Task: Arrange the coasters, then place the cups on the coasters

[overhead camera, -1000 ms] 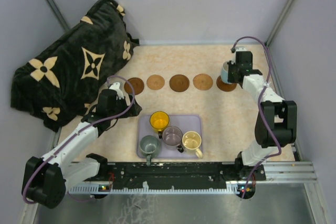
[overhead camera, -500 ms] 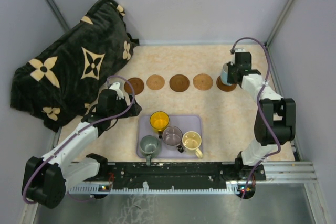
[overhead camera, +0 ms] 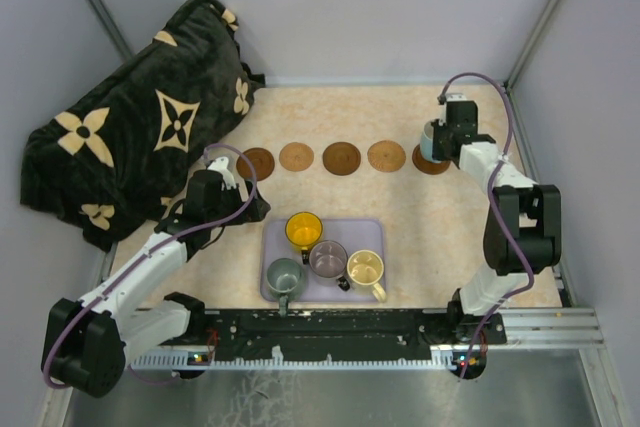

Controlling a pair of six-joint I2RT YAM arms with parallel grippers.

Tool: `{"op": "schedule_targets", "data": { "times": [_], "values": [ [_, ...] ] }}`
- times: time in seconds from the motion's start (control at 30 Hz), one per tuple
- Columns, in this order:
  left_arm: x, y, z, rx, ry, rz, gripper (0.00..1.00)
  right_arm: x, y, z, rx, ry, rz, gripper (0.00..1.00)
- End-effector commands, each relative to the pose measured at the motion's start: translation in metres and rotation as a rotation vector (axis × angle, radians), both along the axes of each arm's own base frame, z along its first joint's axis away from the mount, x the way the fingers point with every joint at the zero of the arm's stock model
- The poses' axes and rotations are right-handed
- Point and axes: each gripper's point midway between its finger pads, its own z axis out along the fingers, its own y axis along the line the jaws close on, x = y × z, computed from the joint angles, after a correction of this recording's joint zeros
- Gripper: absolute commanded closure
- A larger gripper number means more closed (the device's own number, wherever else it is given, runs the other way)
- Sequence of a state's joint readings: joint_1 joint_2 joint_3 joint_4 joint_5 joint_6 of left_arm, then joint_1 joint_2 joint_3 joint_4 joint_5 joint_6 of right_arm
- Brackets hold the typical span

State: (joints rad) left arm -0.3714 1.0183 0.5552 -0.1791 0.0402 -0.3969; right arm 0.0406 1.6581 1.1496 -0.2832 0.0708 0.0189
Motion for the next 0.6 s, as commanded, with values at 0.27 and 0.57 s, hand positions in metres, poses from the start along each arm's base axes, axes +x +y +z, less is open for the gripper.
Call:
{"op": "schedule_targets", "data": {
  "times": [0.27, 0.57],
  "values": [
    [0.0041, -0.0029, 0.0107, -0.020, -0.035, 0.002, 0.05, 0.0065, -0.0061, 0.0291, -0.006, -0.111, -0.023, 1.00],
    [0.0039, -0.0034, 0.0118, -0.023, -0.037, 0.001, 0.05, 0.0043, -0.0043, 0.0337, 0.002, -0.120, -0.018, 1.00]
  ]
}}
